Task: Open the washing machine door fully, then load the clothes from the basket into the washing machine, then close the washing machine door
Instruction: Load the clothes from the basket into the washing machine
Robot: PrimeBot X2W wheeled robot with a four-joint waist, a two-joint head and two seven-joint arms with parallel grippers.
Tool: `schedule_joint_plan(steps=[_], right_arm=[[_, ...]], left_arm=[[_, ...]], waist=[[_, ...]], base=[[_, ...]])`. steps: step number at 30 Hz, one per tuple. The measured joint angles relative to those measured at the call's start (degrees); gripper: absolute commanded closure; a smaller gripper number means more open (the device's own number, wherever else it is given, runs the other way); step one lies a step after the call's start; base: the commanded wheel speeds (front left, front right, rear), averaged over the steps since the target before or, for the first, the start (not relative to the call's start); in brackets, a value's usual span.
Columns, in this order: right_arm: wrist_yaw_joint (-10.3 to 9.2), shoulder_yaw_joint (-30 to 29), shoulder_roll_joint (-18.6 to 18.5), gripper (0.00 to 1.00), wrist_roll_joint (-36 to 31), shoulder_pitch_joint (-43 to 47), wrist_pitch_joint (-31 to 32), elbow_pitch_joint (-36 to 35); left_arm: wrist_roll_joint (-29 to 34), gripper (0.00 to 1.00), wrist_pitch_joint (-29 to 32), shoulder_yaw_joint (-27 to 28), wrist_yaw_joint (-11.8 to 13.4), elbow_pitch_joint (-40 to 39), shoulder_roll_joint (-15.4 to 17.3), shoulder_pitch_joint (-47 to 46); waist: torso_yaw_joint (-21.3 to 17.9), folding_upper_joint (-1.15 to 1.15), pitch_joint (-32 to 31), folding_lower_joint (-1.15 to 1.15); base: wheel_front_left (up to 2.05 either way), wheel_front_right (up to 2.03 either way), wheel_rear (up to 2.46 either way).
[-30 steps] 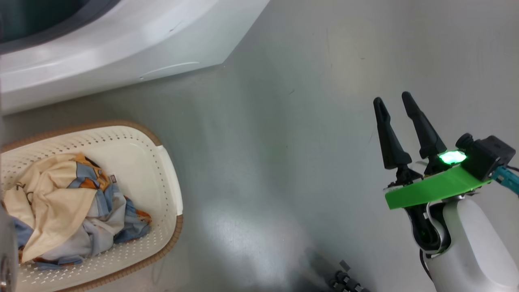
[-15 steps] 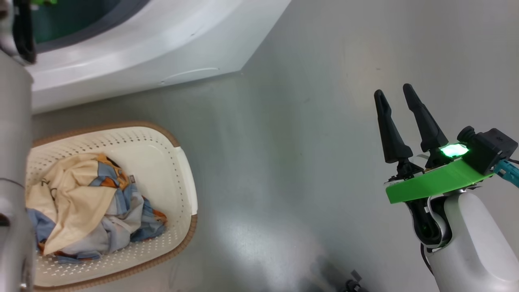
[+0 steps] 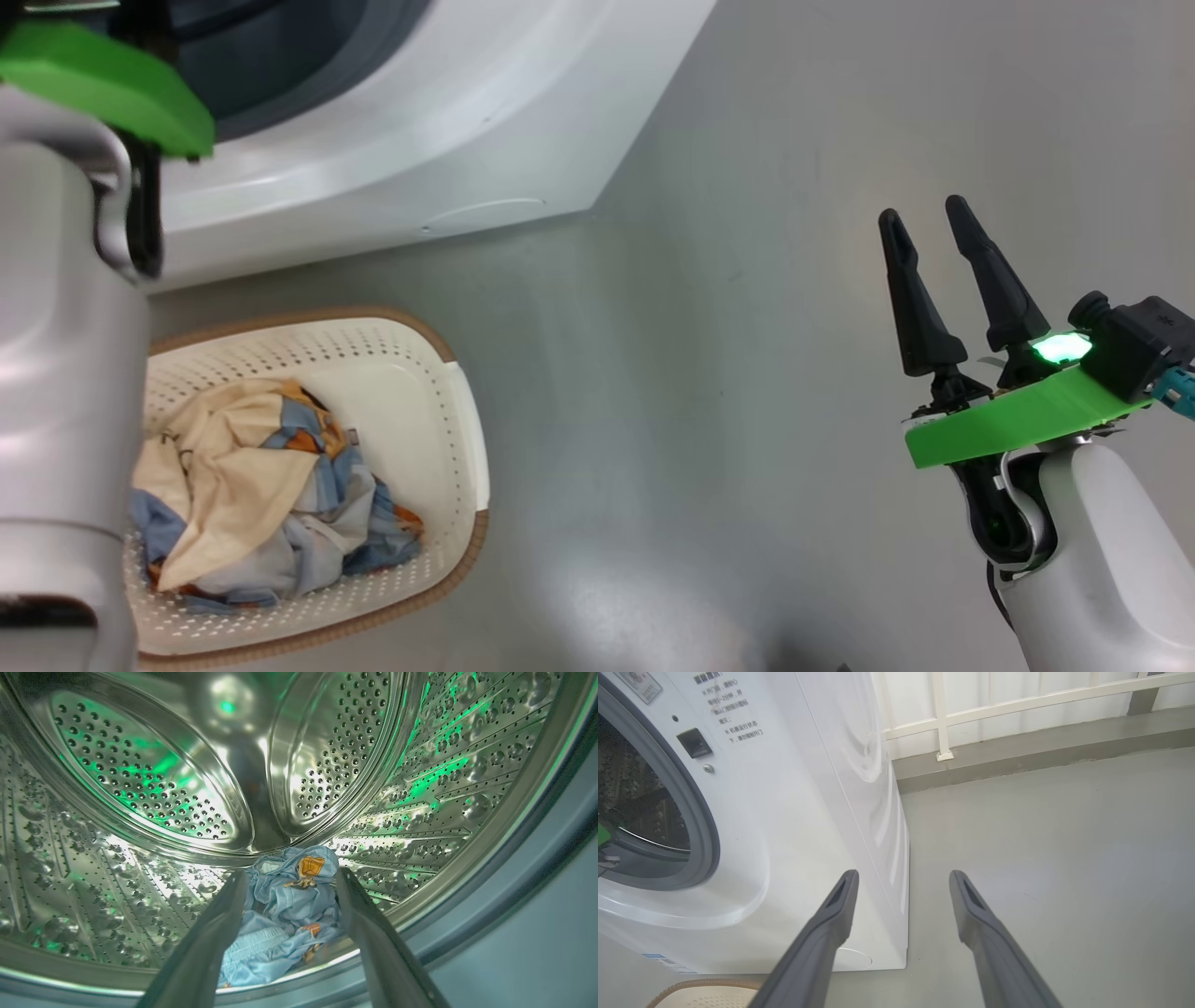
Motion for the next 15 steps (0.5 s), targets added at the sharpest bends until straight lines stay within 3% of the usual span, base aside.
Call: schedule_joint_plan(steps=[15], right_arm=[[0.00,-1.05,-1.68,0.00,0.00,2.24,0.00,0.64]], left_arm=[[-0.45,0.00,0.00,2.79,0.08,-11.87,-0.65,16.80]], waist=[[4.52,0.00,-5.69,0.00]], base=[[0.00,0.00,0.00]])
